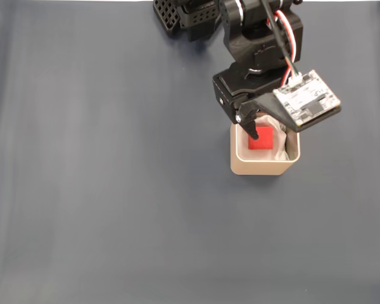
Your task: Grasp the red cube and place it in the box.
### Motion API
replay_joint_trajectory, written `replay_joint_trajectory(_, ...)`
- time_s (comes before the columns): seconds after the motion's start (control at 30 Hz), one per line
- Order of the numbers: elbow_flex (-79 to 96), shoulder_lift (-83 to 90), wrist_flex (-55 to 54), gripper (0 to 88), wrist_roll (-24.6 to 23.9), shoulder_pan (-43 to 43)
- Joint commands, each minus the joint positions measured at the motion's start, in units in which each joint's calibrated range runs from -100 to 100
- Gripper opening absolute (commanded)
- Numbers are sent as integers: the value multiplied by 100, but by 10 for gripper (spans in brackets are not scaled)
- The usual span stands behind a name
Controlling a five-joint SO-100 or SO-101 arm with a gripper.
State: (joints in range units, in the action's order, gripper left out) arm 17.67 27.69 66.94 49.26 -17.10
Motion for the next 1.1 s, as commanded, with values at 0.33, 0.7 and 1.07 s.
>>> replay_joint_trajectory(0.33, -17, 663, -321, 2, -444, 208)
replay_joint_trajectory(0.7, 476, 922, -461, 2, -469, 1011)
replay_joint_trajectory(1.07, 2271, 1944, -928, 2, -484, 1642)
